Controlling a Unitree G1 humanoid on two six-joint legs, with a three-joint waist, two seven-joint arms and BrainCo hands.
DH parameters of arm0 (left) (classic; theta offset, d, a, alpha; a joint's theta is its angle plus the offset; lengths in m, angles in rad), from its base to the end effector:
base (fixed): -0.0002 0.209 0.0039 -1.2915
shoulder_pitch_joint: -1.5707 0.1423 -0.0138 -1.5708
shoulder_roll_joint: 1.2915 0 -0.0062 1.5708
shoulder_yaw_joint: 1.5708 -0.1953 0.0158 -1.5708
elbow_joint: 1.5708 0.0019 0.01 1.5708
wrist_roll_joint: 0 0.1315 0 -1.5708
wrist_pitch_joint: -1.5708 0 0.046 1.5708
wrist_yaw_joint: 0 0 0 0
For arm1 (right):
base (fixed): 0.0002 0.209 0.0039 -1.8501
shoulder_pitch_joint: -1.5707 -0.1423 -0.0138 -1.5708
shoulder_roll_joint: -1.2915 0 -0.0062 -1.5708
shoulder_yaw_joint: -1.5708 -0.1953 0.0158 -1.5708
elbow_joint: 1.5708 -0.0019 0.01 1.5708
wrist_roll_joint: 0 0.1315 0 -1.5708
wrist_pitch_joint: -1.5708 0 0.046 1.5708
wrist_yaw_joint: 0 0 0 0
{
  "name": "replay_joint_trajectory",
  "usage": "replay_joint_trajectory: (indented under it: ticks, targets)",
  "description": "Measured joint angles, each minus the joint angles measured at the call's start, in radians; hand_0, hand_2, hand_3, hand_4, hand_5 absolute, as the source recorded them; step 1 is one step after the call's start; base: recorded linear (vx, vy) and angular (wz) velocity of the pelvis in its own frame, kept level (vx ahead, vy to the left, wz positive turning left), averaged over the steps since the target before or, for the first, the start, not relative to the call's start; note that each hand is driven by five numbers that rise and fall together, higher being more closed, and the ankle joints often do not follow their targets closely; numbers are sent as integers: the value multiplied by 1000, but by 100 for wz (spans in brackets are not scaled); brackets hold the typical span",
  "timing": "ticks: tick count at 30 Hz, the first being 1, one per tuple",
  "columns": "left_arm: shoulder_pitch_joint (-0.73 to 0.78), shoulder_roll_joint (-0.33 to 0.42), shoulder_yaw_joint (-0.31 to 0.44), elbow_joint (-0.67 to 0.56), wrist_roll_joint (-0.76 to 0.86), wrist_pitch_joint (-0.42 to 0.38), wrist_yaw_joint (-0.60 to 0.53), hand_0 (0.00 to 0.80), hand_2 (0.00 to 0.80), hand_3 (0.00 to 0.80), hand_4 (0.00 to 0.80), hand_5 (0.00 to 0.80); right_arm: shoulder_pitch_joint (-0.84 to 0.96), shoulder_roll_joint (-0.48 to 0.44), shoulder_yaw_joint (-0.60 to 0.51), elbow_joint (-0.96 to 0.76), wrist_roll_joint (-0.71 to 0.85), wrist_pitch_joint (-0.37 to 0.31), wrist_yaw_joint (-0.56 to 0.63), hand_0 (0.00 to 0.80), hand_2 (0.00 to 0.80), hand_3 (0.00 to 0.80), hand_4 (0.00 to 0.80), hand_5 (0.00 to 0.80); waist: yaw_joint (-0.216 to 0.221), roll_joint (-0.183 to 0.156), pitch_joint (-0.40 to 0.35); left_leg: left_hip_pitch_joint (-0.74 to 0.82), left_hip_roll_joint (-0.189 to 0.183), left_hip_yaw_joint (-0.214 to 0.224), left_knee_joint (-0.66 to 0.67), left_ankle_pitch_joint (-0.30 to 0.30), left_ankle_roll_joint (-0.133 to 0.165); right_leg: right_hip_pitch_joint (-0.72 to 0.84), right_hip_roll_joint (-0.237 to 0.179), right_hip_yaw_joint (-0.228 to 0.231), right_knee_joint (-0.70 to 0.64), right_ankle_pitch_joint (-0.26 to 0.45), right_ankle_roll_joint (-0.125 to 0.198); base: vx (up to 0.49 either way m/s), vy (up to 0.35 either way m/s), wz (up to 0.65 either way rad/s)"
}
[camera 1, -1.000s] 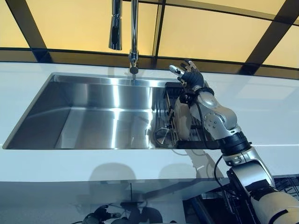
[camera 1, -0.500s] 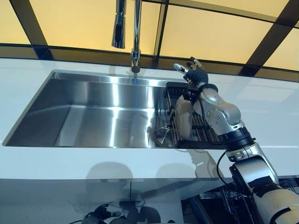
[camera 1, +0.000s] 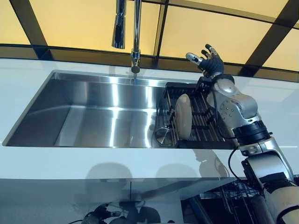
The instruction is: Take plates into dishwasher
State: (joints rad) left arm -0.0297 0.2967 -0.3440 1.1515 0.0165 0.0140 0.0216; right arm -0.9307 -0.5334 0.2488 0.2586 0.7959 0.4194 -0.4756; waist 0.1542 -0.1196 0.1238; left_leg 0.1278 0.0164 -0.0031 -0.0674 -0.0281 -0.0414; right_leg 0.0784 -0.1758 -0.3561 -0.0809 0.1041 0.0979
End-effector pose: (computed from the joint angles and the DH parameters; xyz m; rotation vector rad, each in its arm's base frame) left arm 0.0894 0.2281 -0.1141 0.4933 1.1600 -0.1224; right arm 0.3293 -0.1634 0.2234 0.0828 -0.0770 -0.0792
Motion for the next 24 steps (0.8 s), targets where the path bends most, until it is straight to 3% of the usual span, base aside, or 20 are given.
replay_joint_trajectory:
  ticks: [8, 24]
  targets:
    - [-17, 18, 0, 0, 0, 4, 0, 0, 0, 0, 0, 0, -1, -1, 5, 101, 1, 138, 160, 0, 0, 0, 0, 0, -2, -28, 4, -1, 0, 1, 7, 0, 0, 0, -2, 1, 7, 0, 0, 0, 0, 0]
    - [-18, 35, -10, -26, 0, 23, -1, 0, 0, 0, 0, 0, -1, -33, 26, 161, 2, 176, 249, 0, 0, 0, 0, 0, -9, -32, 4, 0, 0, 3, 8, 0, 0, -2, -2, 3, 10, 0, 0, 0, 0, 0]
